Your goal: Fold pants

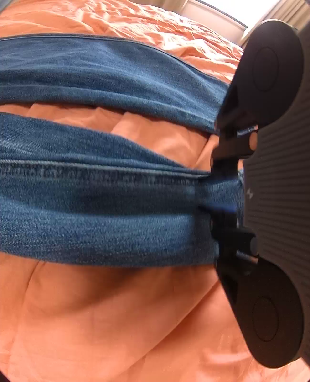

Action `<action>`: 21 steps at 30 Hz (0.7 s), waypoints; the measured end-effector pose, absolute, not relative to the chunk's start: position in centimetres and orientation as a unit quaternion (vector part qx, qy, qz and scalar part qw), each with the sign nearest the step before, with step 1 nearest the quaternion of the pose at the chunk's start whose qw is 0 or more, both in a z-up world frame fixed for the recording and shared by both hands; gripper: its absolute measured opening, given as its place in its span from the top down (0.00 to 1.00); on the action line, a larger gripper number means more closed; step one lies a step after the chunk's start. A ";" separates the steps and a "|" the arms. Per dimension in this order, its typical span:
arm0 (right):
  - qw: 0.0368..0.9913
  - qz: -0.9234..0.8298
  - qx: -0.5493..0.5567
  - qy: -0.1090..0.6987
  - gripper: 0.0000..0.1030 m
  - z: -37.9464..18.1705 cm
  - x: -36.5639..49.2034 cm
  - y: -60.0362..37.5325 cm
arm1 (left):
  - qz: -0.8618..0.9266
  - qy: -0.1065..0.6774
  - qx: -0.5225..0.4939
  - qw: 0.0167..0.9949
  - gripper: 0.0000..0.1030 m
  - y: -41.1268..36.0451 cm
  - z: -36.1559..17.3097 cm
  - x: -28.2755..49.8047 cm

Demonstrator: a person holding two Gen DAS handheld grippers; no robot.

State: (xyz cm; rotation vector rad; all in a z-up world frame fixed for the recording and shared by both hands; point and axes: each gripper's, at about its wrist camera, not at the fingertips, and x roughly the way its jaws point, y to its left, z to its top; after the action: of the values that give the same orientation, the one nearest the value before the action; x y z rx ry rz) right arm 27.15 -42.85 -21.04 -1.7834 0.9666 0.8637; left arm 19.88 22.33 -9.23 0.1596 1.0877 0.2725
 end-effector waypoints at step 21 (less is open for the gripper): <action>0.459 0.351 -0.636 0.511 0.70 -19.5 32.2 -41.9 | 0.125 0.517 0.088 0.842 0.91 22.2 -10.5 19.9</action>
State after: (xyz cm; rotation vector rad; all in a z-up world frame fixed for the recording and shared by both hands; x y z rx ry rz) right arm 32.21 -41.89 -19.50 -1.5650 1.2592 0.8651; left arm 19.87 22.16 -10.45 0.1869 1.0918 0.2643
